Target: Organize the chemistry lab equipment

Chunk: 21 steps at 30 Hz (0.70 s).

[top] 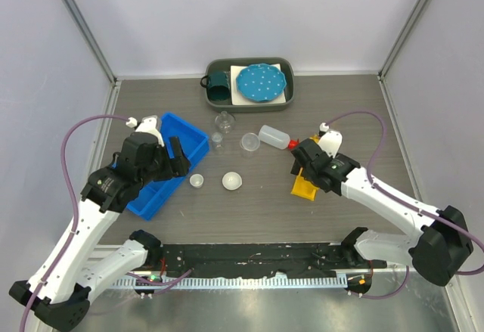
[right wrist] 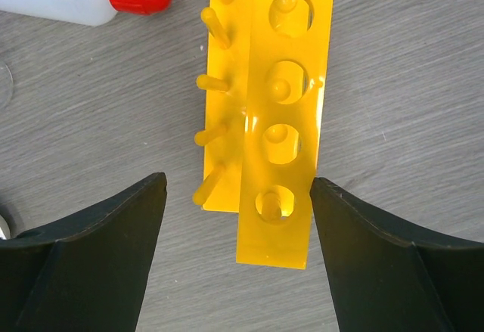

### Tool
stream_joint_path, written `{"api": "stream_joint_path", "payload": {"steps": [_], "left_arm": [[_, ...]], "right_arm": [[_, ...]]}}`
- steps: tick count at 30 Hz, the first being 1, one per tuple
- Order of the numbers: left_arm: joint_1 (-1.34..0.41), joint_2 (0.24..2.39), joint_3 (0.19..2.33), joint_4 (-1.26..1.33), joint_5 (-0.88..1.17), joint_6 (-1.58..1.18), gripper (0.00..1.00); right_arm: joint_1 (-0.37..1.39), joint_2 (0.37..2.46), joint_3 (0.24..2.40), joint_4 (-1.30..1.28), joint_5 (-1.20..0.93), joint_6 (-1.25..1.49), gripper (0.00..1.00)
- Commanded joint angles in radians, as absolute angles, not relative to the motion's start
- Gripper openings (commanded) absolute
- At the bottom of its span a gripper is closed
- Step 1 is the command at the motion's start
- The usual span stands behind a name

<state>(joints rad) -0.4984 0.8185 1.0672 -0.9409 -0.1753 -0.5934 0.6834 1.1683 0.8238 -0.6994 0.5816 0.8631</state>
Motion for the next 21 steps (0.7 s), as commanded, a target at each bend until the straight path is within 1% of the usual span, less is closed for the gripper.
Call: {"api": "stream_joint_path", "payload": {"steps": [1,10,17,21], "left_arm": [[-0.502,0.819,1.069,-0.927,-0.156,-0.580,0.79],[-0.500,0.822,1.055,-0.916,-0.147,-0.592,0.79],[-0.502,0.816,1.046,-0.917,-0.143,-0.598,0.79],[-0.502,0.813,1.049,-0.925,-0.153,-0.597,0.79]], "right_arm": [[0.695,1.118,0.815,-0.793,0.586,0.907,0.83],[0.704,1.054,0.802,-0.847,0.595,0.914,0.83],[0.706,1.052,0.764,-0.836,0.601,0.926,0.83],[0.706,1.060,0.724,-0.804,0.601,0.936,0.80]]}}
